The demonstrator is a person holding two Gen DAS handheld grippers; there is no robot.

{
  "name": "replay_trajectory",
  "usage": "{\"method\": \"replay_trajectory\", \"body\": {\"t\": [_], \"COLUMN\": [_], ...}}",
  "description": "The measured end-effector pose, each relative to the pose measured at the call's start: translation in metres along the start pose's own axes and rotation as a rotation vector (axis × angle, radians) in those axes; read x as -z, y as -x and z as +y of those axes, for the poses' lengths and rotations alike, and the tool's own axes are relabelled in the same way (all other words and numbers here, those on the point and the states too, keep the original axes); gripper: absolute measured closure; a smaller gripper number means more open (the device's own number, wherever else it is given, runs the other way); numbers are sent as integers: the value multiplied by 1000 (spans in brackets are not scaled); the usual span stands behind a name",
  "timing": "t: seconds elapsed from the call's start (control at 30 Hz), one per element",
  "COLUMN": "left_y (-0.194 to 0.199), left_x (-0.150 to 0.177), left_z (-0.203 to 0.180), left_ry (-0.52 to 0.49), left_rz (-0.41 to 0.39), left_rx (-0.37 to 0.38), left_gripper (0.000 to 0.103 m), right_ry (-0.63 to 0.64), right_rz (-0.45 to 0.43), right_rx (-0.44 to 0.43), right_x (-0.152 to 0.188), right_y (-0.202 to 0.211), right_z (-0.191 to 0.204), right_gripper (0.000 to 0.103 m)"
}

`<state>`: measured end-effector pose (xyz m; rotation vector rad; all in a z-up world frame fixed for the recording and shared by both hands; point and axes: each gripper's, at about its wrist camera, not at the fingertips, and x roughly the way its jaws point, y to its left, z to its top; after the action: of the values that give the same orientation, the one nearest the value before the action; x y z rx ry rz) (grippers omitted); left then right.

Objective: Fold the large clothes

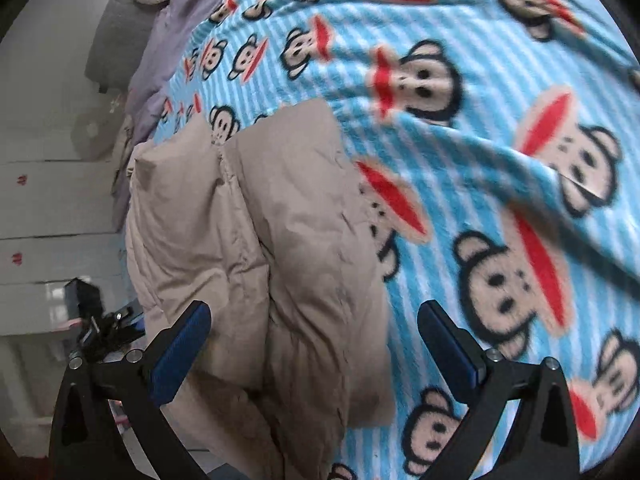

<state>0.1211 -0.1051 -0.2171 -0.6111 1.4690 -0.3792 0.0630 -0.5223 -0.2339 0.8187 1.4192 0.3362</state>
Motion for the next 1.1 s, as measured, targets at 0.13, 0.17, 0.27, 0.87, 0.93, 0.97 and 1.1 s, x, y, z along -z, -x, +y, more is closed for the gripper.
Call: {"method": "replay_trajectory", "body": {"t": [0.13, 0.17, 0.27, 0.87, 0.93, 0.97, 1.1], "left_y": [-24, -30, -40, -31, -18, -8, 34], "left_x": [-9, -11, -17, -20, -26, -31, -45], "left_z": [0, -1, 4, -17, -18, -16, 9], "left_ry": [-24, -43, -41, -43, -65, -76, -99], "left_rz": [31, 36, 36, 0, -11, -15, -27], "left_rx": [110, 110, 154, 268, 277, 281, 282], "left_gripper": [1, 1, 1, 12, 12, 12, 12], "right_ry": [33, 45, 85, -93, -62, -46, -9], "right_rz": [70, 82, 98, 131, 127, 121, 90], "right_rx": [-66, -66, -61, -319, -333, -331, -338], "right_x": [-18, -21, -31, -35, -30, -28, -17], "right_y": [-25, -31, -50, -82, -80, -80, -87], "right_z": [1, 1, 6, 29, 49, 59, 101], "right_gripper": [0, 0, 0, 2, 2, 2, 2]}}
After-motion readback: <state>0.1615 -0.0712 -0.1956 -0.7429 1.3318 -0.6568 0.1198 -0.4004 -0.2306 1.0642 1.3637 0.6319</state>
